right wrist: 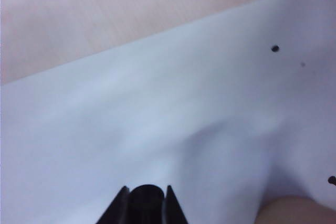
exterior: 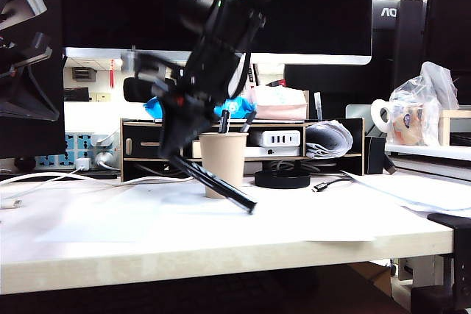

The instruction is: Pick up the marker from the paper cup and put it on the table.

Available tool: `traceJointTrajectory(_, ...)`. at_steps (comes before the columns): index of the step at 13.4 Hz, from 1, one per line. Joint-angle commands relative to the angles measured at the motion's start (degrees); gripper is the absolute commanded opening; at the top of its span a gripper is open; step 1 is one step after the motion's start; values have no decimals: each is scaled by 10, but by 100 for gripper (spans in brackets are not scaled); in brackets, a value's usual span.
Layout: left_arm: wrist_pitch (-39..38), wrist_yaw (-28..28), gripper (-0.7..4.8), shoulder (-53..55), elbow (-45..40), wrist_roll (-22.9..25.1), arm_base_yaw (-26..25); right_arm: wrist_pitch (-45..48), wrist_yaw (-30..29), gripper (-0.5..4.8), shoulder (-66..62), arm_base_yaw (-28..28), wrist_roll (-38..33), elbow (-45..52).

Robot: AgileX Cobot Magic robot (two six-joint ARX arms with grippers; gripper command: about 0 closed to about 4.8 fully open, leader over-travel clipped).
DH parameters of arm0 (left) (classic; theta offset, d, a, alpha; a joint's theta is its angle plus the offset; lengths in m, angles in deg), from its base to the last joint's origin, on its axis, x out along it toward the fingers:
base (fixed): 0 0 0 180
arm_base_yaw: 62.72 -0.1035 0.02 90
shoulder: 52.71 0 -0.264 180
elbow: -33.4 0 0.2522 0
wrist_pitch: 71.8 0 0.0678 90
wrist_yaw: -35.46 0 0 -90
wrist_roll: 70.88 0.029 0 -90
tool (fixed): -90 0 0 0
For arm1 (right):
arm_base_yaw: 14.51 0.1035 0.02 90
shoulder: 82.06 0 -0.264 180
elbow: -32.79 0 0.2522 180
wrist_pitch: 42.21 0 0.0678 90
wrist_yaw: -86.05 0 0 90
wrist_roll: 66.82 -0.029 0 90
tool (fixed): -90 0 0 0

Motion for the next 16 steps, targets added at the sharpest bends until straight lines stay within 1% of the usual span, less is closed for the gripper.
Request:
traceJointTrajectory(1,6,-1,-3,-2,3,4,0,6,5,40,-6,1,6,-3)
traceJointTrajectory(6,5,-1,-3,-2,3,4,0,56,5,41,-9,5,5,-2)
traceJointTrajectory(10,5,-1,-3,-2,3,4,0,71,5,60,-10,6,3,-2)
traceJointTrajectory(12,5,1,-3,-2,3,4,0,75,6,60,-11,6,3,-2)
traceJointTrajectory(14,5,1,-3,-2,3,4,0,84,16,69,-12,6,2,-2)
traceJointTrajectory(15,5,1,-3,-2,3,4,0,85,16,95,-12,6,2,-2)
traceJointTrajectory(16,5,1,-3,-2,3,4,0,86,16,96,-12,6,2,-2)
